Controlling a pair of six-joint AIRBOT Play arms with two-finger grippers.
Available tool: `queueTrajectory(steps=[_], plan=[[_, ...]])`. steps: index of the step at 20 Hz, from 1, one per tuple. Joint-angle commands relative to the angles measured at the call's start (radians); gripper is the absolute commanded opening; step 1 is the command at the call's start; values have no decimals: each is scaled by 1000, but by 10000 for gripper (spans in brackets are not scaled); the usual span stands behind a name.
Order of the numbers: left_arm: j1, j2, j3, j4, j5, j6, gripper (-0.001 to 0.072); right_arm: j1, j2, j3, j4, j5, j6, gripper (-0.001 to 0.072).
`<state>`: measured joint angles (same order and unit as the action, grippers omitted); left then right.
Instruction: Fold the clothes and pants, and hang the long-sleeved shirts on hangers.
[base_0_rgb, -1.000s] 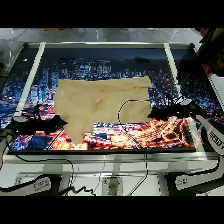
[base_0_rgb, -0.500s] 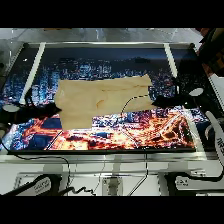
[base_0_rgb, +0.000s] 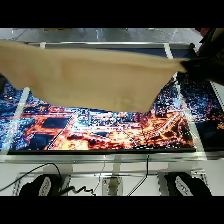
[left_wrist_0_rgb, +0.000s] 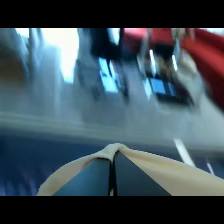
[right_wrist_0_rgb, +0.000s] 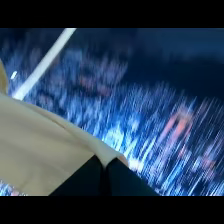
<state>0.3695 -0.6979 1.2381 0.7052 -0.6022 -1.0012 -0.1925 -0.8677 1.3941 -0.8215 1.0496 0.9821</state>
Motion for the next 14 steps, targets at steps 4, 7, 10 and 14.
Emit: queueTrajectory(steps=[4,7,10,14], plan=[[6,291,27,140,346,7,19,0,316,138,-41,-203,-3,6],[6,262,27,152,276,7,18,0,307,138,-92,-229,22,6],[5,127,27,151,89,7,18,0,178,138,-98,-157,84,6],[-35,-187,27,140,-74,40,18,0,-116,138,-98,17,109,7]])
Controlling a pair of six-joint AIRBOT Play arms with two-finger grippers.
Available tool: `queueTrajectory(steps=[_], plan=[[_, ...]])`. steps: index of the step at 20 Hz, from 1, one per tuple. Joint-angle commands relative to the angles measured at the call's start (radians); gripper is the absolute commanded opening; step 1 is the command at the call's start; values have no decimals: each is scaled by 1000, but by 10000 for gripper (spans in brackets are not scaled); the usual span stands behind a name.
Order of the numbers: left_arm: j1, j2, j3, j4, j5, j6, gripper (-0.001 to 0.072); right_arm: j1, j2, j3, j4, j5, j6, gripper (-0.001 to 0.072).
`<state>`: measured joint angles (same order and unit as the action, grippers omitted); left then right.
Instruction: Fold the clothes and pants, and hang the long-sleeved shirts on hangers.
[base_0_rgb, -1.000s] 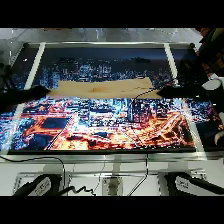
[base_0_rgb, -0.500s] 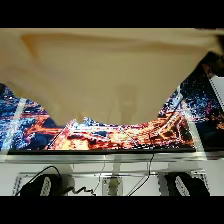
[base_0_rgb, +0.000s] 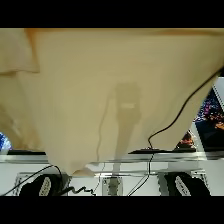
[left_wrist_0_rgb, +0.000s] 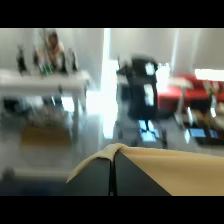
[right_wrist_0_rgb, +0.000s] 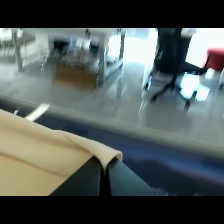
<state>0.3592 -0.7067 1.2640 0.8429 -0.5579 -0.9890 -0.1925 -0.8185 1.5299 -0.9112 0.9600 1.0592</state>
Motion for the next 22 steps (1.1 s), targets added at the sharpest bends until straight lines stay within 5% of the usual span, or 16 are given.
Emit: queueTrajectory(steps=[1,6,11,14,20,21,22], plan=[[-55,-267,2,2,-116,62,19,0,-242,2,-9,122,32,7],[-187,-666,3,2,90,119,18,0,-604,2,-8,65,56,8],[-279,-830,3,2,385,119,18,0,-828,2,-8,-163,56,8],[-301,-853,3,20,339,118,18,0,-899,2,-9,-192,59,7],[-238,-896,2,73,-11,114,19,0,-935,-8,-21,-186,58,23],[-234,-904,2,73,-58,114,49,0,-935,-8,-21,-183,58,215],[-231,-902,3,73,-97,114,177,-1,-935,-5,-23,-174,58,550]])
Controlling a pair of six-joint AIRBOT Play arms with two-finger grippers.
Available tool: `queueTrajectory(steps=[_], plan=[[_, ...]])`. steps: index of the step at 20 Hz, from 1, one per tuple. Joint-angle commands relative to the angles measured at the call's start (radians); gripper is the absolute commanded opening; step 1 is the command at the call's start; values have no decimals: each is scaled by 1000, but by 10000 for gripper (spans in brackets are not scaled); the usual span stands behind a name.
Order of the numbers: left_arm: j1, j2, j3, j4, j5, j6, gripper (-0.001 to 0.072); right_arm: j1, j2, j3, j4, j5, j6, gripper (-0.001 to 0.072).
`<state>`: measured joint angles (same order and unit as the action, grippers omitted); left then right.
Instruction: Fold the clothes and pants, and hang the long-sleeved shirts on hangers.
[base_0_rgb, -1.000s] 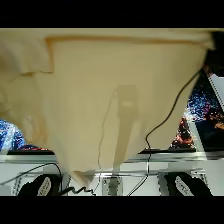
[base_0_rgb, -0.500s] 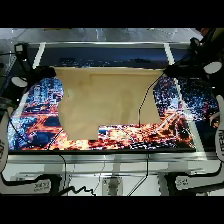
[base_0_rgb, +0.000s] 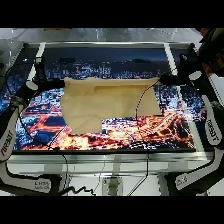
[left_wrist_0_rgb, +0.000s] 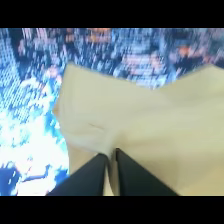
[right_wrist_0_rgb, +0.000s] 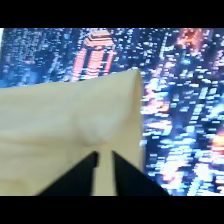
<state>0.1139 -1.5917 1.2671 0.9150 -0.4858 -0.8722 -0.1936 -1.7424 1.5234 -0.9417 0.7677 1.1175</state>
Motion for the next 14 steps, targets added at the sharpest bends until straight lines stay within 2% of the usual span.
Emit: queueTrajectory(steps=[1,2,3,5,7,10,11,14], plan=[[21,-9,0,1,-204,-3,374,-2,-8,2,0,28,1,610],[30,2,0,1,-237,-3,477,-7,-2,2,-9,53,2,608],[46,20,0,2,-286,-3,480,-19,8,2,-37,83,15,584],[94,69,0,2,-427,-4,479,-57,32,2,-117,170,37,442],[159,118,0,11,-591,-50,477,-117,43,2,-165,285,65,432],[248,142,-2,109,-757,-222,476,-219,37,-25,-164,474,72,433],[270,143,-21,124,-779,-252,477,-244,37,-50,-160,502,72,434],[297,143,-157,85,-772,-269,477,-274,37,-177,-110,497,68,444]])
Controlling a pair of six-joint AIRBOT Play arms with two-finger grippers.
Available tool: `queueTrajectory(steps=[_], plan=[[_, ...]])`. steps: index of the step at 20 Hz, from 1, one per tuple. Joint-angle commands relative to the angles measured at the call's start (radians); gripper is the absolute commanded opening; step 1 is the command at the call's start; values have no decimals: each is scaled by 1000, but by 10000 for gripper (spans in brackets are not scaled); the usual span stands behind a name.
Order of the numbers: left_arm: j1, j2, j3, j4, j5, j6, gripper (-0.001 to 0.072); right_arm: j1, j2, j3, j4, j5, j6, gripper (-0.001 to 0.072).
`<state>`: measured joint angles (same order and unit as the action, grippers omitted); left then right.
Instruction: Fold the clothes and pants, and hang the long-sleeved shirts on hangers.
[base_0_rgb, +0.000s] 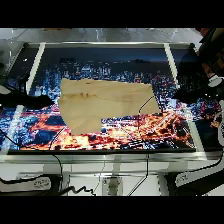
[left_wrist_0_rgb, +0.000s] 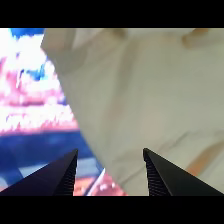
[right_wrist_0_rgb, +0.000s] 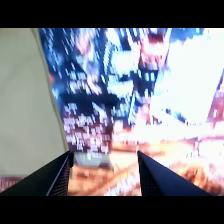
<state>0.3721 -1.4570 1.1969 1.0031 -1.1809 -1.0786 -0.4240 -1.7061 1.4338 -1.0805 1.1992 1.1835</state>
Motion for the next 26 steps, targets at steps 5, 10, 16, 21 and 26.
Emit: queueTrajectory(steps=[5,10,16,21,26], plan=[[19,9,-370,-169,79,-5,477,-15,0,-283,293,-126,-78,444],[19,8,-469,-196,176,19,478,98,-53,-296,330,-194,-77,441],[-5,8,-469,-243,197,33,477,161,-53,-287,329,-227,-78,9],[-122,8,-469,-246,193,39,173,159,-38,-287,317,-225,-79,8],[-133,60,-431,-245,113,97,19,156,78,-287,249,-219,-119,7]])
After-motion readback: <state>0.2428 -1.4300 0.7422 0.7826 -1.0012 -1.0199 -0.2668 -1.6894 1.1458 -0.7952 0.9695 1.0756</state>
